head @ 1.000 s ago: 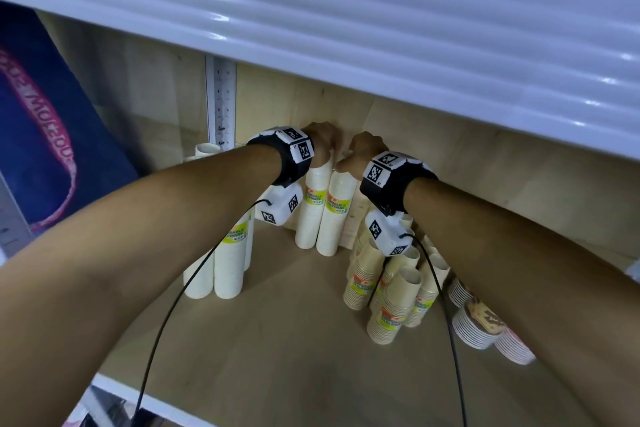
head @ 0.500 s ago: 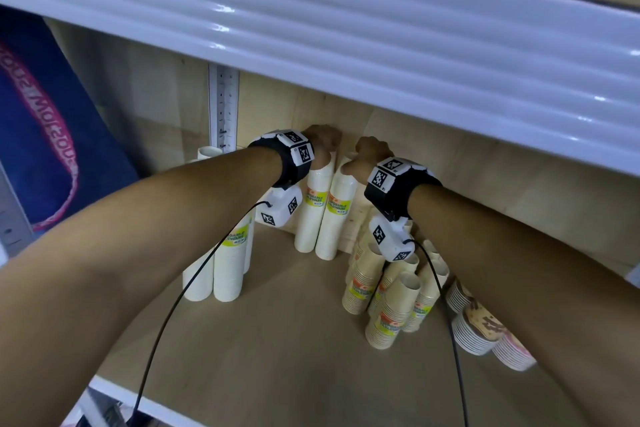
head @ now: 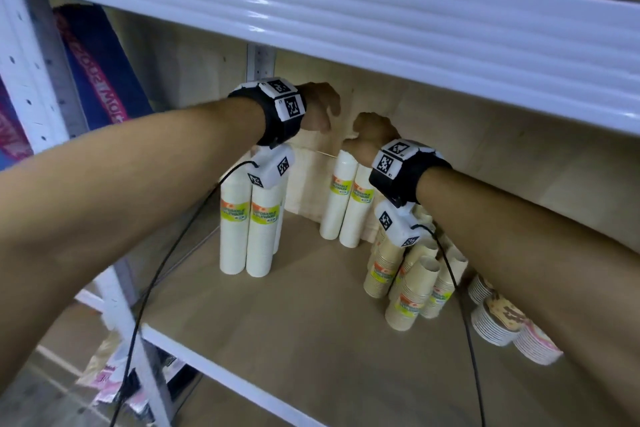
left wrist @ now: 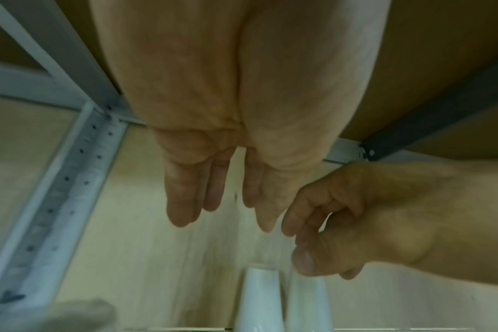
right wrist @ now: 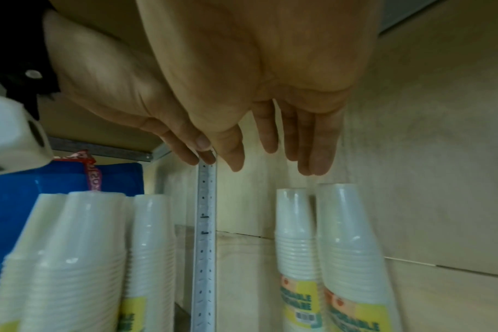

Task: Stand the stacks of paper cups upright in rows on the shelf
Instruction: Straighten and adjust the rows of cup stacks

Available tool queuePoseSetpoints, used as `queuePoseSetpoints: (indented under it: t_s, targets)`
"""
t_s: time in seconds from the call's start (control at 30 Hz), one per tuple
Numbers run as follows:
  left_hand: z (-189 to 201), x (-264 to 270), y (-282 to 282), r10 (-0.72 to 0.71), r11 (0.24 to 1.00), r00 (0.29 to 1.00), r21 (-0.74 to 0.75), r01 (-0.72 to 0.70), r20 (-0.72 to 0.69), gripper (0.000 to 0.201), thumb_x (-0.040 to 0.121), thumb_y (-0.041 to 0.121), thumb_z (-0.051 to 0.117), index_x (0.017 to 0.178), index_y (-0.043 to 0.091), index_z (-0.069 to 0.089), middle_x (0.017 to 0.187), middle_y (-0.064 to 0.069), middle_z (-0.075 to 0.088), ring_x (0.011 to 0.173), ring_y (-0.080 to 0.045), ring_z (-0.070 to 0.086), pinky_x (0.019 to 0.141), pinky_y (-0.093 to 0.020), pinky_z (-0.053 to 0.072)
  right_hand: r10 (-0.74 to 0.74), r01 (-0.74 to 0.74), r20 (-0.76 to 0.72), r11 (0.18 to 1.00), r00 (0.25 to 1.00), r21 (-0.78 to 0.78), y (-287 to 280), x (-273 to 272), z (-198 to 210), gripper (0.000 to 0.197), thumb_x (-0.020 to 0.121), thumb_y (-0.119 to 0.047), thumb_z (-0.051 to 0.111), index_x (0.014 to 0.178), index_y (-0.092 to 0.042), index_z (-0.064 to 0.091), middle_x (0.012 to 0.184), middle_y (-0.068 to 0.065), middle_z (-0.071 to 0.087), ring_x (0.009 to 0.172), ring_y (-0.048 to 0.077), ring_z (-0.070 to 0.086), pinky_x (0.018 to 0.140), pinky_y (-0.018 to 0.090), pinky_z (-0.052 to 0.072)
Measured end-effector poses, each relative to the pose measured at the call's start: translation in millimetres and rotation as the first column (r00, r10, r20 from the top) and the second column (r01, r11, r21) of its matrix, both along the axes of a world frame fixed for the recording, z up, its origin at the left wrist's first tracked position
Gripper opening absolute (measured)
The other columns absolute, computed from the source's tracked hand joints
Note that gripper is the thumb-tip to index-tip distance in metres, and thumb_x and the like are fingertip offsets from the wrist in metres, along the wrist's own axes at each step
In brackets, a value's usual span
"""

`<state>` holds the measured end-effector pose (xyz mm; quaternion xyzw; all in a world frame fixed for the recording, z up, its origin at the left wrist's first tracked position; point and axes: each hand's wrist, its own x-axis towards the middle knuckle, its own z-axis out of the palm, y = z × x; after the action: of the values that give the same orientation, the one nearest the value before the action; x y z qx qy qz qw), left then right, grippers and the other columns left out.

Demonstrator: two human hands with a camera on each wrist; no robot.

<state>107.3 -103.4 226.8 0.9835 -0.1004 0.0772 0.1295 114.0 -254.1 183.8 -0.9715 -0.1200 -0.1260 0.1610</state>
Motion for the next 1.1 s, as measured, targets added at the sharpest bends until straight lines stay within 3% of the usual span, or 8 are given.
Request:
queuePoseSetpoints:
  t_s: [0.17, 0.27, 0.33, 0.47, 0.63, 0.77, 0.87, 1.1]
  targets:
    - [11.5, -27.2, 36.6, 0.097, 0.995, 0.995, 0.031, -0.096, -0.027, 0.042, 0.088, 0.026, 0.071, 0.129, 0.02, 0.06, 0.087, 0.01, 0.049, 0.109, -0.027, 0.055, 0.077, -0.026, 0.038, 0.119, -0.121, 0.047, 0.992, 0.992, 0.043, 31.2, -27.8, 5.8, 0.039, 0.087, -0.032, 0.062, 0.119, -0.01, 0.06, 0.122, 0.009, 0.06, 0.107, 0.028, 0.06, 0.087, 0.033, 0.052]
    - [11.4, -40.5, 58.1, 0.133, 0.985, 0.991, 0.116, -0.129, -0.03, 0.041, 0.093, 0.03, 0.064, 0.129, 0.011, 0.061, 0.125, -0.006, 0.059, 0.109, -0.022, 0.053, 0.079, -0.018, 0.038, 0.188, -0.191, 0.051, 0.98, 0.981, 0.055, 50.4, -42.2, 3.5, 0.041, 0.089, -0.038, 0.062, 0.119, -0.01, 0.06, 0.122, 0.009, 0.06, 0.107, 0.028, 0.06, 0.088, 0.034, 0.051]
    - [9.6, -49.8, 68.0, 0.145, 0.975, 0.988, 0.174, -0.135, -0.049, 0.042, 0.099, 0.03, 0.055, 0.129, 0.002, 0.06, 0.133, -0.013, 0.057, 0.113, -0.021, 0.052, 0.063, 0.0, 0.033, 0.221, -0.223, 0.041, 0.973, 0.974, 0.061, 62.1, -48.7, -0.6, 0.046, 0.088, -0.046, 0.062, 0.117, -0.01, 0.061, 0.118, 0.009, 0.062, 0.104, 0.028, 0.06, 0.086, 0.034, 0.051]
    - [-1.1, -66.2, 83.3, 0.212, 0.958, 0.974, 0.212, -0.192, -0.078, 0.039, 0.097, 0.029, 0.058, 0.123, 0.002, 0.065, 0.128, -0.014, 0.061, 0.099, -0.018, 0.052, 0.06, -0.012, 0.035, 0.257, -0.258, 0.023, 0.96, 0.966, 0.106, 80.3, -56.7, -9.9, 0.04, 0.085, -0.045, 0.066, 0.106, -0.012, 0.061, 0.107, 0.005, 0.063, 0.094, 0.024, 0.06, 0.073, 0.029, 0.046]
    - [-20.3, -71.8, 101.6, 0.247, 0.967, 0.954, 0.11, -0.231, -0.169, 0.039, 0.089, 0.03, 0.066, 0.117, 0.002, 0.067, 0.112, -0.02, 0.068, 0.079, -0.023, 0.058, 0.071, -0.031, 0.052, 0.258, -0.257, 0.003, 0.96, 0.966, 0.107, 93.9, -58.5, -19.5, 0.034, 0.084, -0.033, 0.067, 0.111, -0.013, 0.06, 0.112, 0.006, 0.062, 0.092, 0.023, 0.058, 0.071, 0.027, 0.044]
    - [-34.0, -77.8, 107.5, 0.235, 0.966, 0.95, -0.054, -0.251, -0.204, 0.038, 0.088, 0.03, 0.071, 0.121, 0.016, 0.062, 0.105, -0.008, 0.064, 0.089, -0.025, 0.066, 0.073, -0.035, 0.057, 0.246, -0.24, -0.036, 0.963, 0.969, 0.12, 99.4, -56.3, -25.6, 0.039, 0.082, -0.034, 0.07, 0.113, -0.012, 0.06, 0.111, 0.007, 0.062, 0.097, 0.026, 0.06, 0.076, 0.028, 0.048]
    - [-41.0, -82.0, 106.4, 0.211, 0.971, 0.958, -0.073, -0.228, -0.192, 0.038, 0.088, 0.028, 0.07, 0.124, 0.017, 0.06, 0.111, -0.004, 0.059, 0.083, -0.021, 0.065, 0.064, -0.031, 0.056, 0.244, -0.236, -0.048, 0.963, 0.968, 0.133, 104.3, -55.4, -30.2, 0.039, 0.082, -0.035, 0.071, 0.112, -0.013, 0.06, 0.111, 0.007, 0.063, 0.096, 0.026, 0.061, 0.074, 0.028, 0.046]
    - [-51.1, -85.0, 110.2, 0.194, 0.965, 0.967, -0.145, -0.218, -0.165, 0.038, 0.086, 0.025, 0.072, 0.12, 0.018, 0.06, 0.116, -0.005, 0.058, 0.09, -0.024, 0.065, 0.072, -0.036, 0.061, 0.255, -0.244, -0.063, 0.959, 0.965, 0.144, 108.0, -55.4, -32.1, 0.037, 0.08, -0.03, 0.073, 0.111, -0.013, 0.06, 0.111, 0.008, 0.064, 0.097, 0.027, 0.061, 0.072, 0.029, 0.047]
